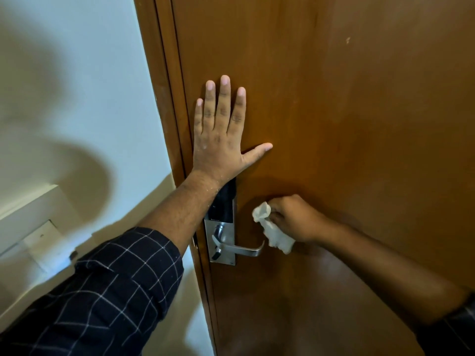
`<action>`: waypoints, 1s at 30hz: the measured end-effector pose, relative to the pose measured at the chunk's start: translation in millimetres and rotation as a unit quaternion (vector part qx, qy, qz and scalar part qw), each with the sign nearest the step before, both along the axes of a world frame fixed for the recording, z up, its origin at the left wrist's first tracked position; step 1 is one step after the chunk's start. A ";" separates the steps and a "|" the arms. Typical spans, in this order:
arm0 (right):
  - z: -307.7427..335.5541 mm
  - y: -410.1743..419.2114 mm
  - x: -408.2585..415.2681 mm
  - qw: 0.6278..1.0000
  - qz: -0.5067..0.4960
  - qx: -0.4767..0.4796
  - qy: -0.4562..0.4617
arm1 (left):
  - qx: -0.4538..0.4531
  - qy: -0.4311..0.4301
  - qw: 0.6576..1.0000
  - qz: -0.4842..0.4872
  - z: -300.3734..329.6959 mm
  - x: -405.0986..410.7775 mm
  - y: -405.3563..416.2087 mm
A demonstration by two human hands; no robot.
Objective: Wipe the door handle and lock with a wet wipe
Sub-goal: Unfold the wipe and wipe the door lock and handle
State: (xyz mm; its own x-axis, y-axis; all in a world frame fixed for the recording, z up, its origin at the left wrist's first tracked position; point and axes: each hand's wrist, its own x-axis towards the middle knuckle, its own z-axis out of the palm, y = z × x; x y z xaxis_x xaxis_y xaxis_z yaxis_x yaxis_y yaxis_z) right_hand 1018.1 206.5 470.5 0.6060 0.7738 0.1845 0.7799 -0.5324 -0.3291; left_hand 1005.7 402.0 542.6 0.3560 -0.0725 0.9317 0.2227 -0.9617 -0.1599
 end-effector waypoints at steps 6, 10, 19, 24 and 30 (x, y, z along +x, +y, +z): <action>-48.7 47.9 -61.3 0.985 0.015 -0.155 -0.068 | 0.000 0.003 1.000 -0.005 -3.7 -0.8 -2.3; -86.5 73.9 -78.5 0.981 -0.088 -0.110 -0.132 | -0.002 0.000 1.000 -0.004 -1.5 0.7 -0.7; -68.3 139.2 -56.7 0.978 -0.161 -0.127 -0.049 | 0.002 -0.011 1.000 0.001 -3.1 3.6 0.2; -76.8 120.2 -66.9 0.990 -0.098 -0.055 -0.088 | -0.001 -0.003 1.000 0.006 -4.5 1.0 0.1; -89.1 47.1 -37.7 0.972 0.109 -0.075 -0.193 | -0.004 0.009 1.000 0.001 -3.5 -1.0 0.1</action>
State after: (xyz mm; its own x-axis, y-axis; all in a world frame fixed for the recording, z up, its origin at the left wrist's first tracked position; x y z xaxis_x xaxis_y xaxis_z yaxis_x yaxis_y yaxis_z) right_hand 980.5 253.6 381.4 0.3334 0.9114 0.2414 0.9294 -0.3607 0.0781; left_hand 1004.7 402.1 539.1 0.3733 -0.0640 0.9255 0.2216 -0.9626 -0.1559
